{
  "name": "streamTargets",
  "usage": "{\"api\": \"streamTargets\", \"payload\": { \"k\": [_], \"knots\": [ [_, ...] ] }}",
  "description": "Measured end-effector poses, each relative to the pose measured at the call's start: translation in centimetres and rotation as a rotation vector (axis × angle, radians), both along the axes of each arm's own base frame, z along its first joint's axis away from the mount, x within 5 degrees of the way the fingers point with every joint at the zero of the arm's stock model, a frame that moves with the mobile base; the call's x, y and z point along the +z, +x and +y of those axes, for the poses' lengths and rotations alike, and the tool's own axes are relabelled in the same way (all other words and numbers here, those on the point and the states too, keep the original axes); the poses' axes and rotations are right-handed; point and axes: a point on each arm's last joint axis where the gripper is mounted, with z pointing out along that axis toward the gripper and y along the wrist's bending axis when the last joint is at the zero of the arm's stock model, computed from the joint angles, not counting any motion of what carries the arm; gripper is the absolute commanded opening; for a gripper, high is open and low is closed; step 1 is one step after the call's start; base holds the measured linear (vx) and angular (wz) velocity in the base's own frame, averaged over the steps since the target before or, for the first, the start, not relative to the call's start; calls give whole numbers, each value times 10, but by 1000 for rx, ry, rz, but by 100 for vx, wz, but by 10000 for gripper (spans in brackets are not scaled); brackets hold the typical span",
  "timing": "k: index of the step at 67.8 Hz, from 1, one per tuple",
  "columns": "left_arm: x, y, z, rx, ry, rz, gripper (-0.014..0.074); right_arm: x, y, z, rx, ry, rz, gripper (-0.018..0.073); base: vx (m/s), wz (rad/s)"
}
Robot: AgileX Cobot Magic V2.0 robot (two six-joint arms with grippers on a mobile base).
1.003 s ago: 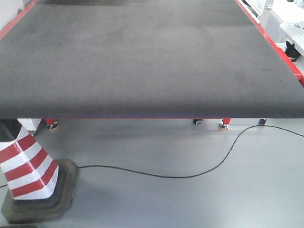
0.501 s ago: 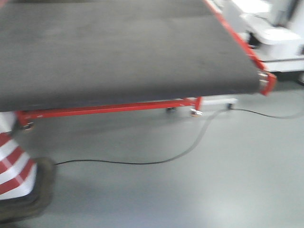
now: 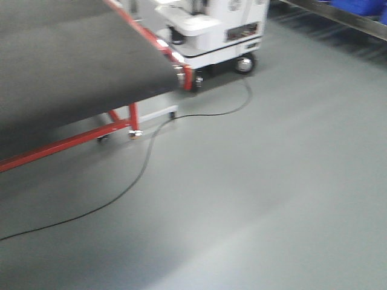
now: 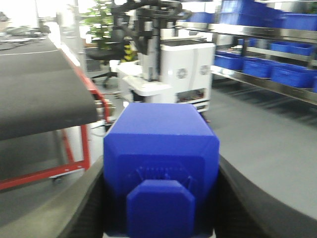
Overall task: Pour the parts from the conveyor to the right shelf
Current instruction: 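Drive backward and turn away from the conveyor holding the block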
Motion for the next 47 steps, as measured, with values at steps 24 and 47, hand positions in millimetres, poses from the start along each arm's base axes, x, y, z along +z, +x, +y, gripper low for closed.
{"api": "streamTargets", "payload": {
  "k": [24, 47],
  "knots": [
    [0, 0, 0, 0, 0, 0, -6, 0, 0, 0, 0, 0, 3, -4, -19, -75],
    [0, 0, 0, 0, 0, 0, -6, 0, 0, 0, 0, 0, 3, -4, -18, -74]
  ]
}}
